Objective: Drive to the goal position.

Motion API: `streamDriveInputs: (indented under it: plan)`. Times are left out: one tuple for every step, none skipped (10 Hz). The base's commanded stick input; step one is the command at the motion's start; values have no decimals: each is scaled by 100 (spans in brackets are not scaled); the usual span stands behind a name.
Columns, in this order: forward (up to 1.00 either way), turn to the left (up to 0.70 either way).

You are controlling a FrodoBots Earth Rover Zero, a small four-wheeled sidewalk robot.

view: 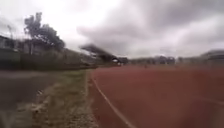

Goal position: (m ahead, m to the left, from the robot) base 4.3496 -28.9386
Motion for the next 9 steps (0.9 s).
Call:
streamDriveInputs:
  plan:
    - [70, -35]
    - [70, -35]
    - [70, -35]
    - [70, -35]
    - [70, -35]
    - [70, -35]
    - [70, -35]
    - [70, -35]
    - [70, -35]
